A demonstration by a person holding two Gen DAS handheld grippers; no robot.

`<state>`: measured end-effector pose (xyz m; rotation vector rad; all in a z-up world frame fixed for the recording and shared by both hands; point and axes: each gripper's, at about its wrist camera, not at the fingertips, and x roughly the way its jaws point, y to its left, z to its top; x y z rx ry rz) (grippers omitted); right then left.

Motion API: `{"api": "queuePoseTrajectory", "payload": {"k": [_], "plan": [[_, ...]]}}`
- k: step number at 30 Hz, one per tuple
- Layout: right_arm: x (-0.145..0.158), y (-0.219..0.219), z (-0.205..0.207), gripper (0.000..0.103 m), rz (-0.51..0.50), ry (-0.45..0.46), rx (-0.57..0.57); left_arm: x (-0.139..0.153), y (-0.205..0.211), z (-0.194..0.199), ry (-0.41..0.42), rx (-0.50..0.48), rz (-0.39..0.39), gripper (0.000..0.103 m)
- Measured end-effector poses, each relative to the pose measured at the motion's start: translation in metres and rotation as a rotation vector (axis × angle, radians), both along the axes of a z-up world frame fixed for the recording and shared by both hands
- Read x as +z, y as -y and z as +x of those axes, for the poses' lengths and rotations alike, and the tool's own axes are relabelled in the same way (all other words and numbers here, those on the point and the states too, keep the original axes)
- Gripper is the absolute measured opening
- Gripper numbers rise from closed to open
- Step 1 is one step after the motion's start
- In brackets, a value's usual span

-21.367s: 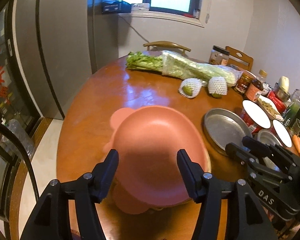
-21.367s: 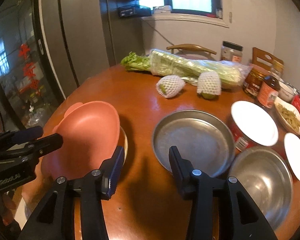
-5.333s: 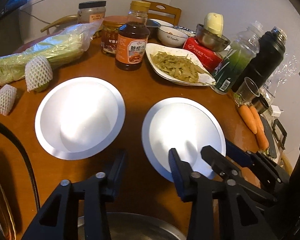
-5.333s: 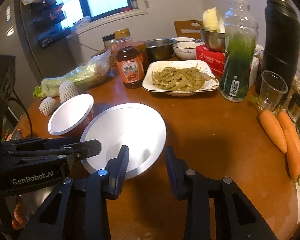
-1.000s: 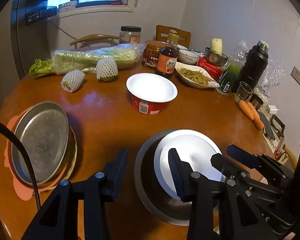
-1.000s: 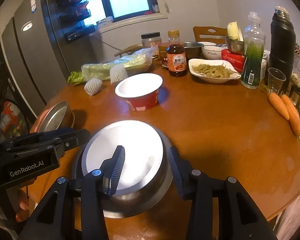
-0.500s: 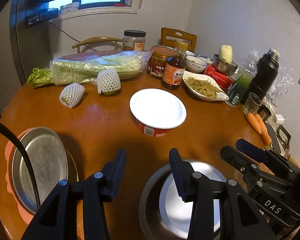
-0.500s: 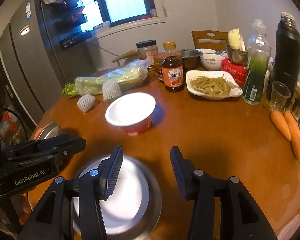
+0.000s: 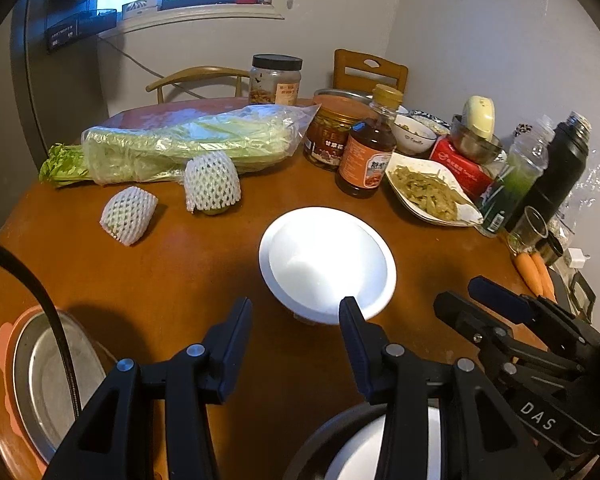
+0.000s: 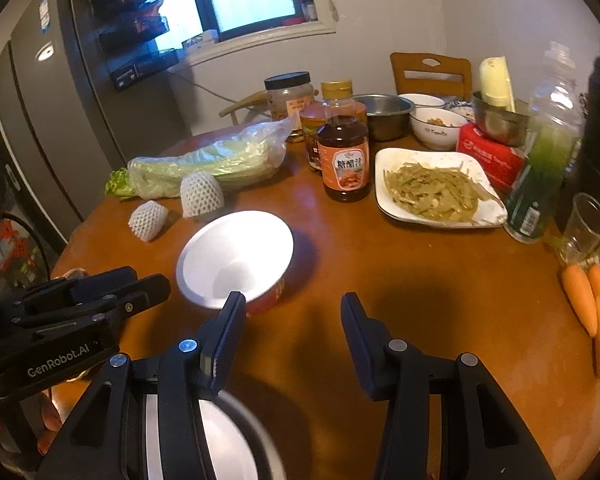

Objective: Organize plates and bowls
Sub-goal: 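Move the left tool to the other white-lidded red cup and grasp its rim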

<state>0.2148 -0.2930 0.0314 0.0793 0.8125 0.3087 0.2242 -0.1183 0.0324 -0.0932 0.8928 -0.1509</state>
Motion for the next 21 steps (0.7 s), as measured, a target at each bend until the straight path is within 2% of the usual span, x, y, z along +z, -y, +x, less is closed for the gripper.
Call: {"api": "queuePoseTrajectory", "payload": {"k": [11, 21], "plan": [[-0.021, -0.018, 0.035, 0.051, -0.015, -0.065, 0.046, -0.015, -0.003, 0.026, -0.046, 0.026, 0.007, 0.049], [-0.03, -0.021, 0.044, 0.051, -0.002, -0.08, 0.067, -0.025, -0.005, 0.035, -0.077, 0.034, 0.004, 0.049]]}}
